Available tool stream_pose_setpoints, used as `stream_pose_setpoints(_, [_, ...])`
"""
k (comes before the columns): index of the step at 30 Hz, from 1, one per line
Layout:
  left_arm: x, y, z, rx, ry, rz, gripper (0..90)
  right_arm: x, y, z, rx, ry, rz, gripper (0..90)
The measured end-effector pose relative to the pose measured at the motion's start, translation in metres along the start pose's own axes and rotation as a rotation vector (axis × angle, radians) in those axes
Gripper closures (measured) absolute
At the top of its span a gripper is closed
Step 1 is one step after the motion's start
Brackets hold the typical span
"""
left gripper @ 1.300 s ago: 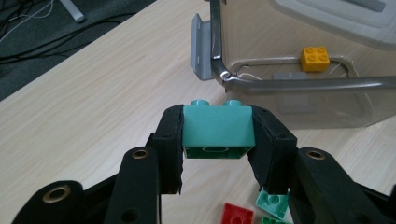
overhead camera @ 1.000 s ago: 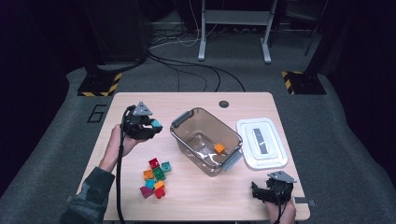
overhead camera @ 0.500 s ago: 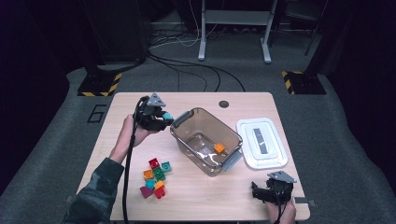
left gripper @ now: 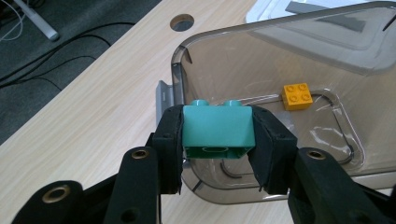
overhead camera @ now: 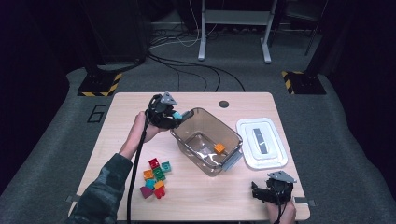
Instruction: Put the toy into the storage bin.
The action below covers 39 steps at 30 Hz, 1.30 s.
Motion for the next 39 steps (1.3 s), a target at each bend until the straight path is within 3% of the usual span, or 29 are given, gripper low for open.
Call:
stream_pose_setpoints(11, [-0.004, 0.017, -0.005, 0.035, 0.007, 0.016, 58.4, 0.000, 0.000, 0.000, 0.000, 0.000, 0.000, 3.3])
stream_pose_setpoints(14, [-0.005, 0.020, -0.005, 0.043, -0.009, 0.026, 57.3, 0.000, 0.000, 0.000, 0.000, 0.000, 0.000, 3.3])
stream_pose_setpoints(18, [-0.004, 0.019, -0.003, 0.055, -0.027, 0.013, 38.6, 0.000, 0.000, 0.000, 0.000, 0.000, 0.000, 3.4])
stream_pose_setpoints(23, [-0.004, 0.008, 0.002, 0.036, -0.050, 0.003, 22.8, 0.000, 0.000, 0.000, 0.000, 0.001, 0.000, 3.4])
stream_pose_setpoints(27, [-0.004, -0.003, 0.009, 0.018, -0.057, -0.013, 16.2, 0.000, 0.000, 0.000, 0.000, 0.001, 0.001, 3.4])
stream_pose_setpoints(39, [-0.003, -0.035, 0.049, -0.011, -0.088, -0.069, 7.2, 0.000, 0.000, 0.000, 0.000, 0.002, 0.001, 3.4])
Point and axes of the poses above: each handheld gripper's, and its own axes: y roughly forward along the jaws, z roughly out of its underside, x roughly to its left, the point moved 5 cm from there along y, roughly forward along the jaws, and after that the axes turned 4 degrees about -x, right-handed, at the moved point
